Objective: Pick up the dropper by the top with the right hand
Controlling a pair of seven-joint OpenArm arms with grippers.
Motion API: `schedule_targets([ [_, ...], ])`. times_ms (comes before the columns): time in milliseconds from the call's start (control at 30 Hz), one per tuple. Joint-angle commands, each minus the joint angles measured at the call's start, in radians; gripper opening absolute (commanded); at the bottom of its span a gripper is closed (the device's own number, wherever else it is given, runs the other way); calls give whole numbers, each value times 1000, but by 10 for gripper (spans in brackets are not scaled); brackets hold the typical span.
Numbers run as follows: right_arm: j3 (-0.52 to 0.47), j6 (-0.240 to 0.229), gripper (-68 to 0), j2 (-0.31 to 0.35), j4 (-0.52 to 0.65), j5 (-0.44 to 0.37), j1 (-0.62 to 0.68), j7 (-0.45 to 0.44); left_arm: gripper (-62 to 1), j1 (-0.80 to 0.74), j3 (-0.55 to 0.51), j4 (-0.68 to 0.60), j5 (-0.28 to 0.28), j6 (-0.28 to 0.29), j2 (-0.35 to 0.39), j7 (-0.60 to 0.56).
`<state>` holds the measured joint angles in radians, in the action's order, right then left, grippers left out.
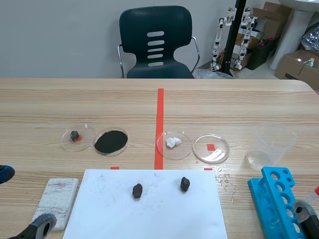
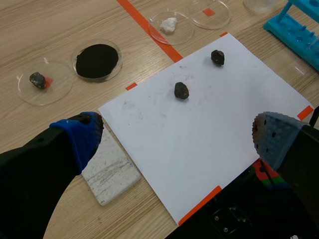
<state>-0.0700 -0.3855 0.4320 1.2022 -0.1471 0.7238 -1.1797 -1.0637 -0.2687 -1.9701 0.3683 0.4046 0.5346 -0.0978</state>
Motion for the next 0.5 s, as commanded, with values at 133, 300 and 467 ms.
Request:
schedule_targets([
  [133, -9, 3, -308, 8, 14, -17, -13, -16, 14, 3, -1, -8, 10, 2, -7, -13],
  [300, -9, 3, -345, 8, 14, -17, -24, -11, 14, 3, -1, -8, 10, 2, -7, -13],
  [467, -9, 3, -395, 9, 14, -16, -34, 7, 14, 3, -1, -8, 10, 2, -7, -13],
])
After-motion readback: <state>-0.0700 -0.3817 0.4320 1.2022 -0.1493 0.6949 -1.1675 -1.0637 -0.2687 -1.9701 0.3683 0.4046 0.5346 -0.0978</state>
